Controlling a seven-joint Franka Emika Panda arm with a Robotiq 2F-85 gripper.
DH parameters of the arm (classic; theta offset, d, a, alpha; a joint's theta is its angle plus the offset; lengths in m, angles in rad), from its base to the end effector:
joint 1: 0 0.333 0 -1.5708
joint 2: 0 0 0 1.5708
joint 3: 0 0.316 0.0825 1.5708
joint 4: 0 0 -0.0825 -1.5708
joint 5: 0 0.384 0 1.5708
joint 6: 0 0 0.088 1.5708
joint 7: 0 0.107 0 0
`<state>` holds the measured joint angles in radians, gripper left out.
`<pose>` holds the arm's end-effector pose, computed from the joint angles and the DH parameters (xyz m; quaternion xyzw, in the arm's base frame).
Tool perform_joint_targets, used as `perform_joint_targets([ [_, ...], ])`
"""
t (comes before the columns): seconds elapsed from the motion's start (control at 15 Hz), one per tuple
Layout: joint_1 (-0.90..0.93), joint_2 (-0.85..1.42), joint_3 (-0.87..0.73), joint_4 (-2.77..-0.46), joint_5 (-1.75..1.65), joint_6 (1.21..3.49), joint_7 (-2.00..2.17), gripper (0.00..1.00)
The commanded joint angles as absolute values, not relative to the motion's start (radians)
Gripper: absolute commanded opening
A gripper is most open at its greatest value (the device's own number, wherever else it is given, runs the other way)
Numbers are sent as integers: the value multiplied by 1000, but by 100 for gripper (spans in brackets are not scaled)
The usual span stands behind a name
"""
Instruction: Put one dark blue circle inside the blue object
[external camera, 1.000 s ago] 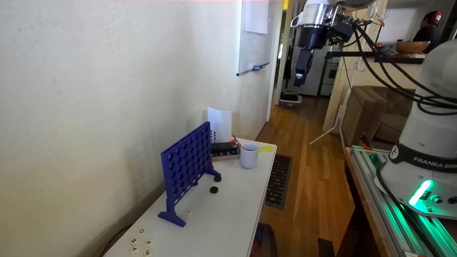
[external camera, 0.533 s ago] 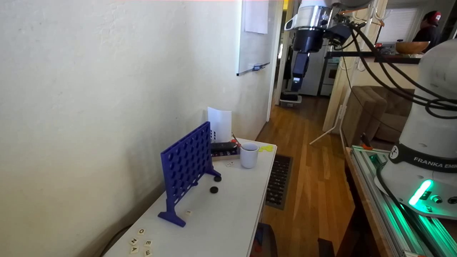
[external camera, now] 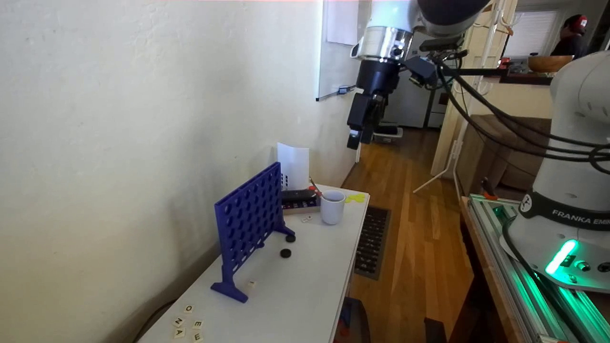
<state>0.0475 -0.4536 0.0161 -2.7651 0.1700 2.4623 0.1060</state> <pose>0.3771 0.0234 0.3624 -0.9922 0.0834 -0.0704 0.0608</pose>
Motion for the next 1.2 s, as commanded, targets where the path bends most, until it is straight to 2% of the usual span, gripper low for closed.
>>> perform_joint_targets([
  [0.0,47,-276,86,-2720,151,2650,194,100],
  [0.4,-32,5,185,-2611,-145,2774,485,100],
  [0.6,4,121,128,-2507,-363,2721,705,100],
  [0.73,53,200,96,-2443,-329,2695,687,100],
  [0.87,50,271,133,-2408,-133,2683,443,100],
  [0.93,-25,289,209,-2399,-80,2670,369,100],
  [1.0,82,222,92,-2454,-140,2703,465,100],
  [1.13,64,269,126,-2426,-75,2698,385,100],
])
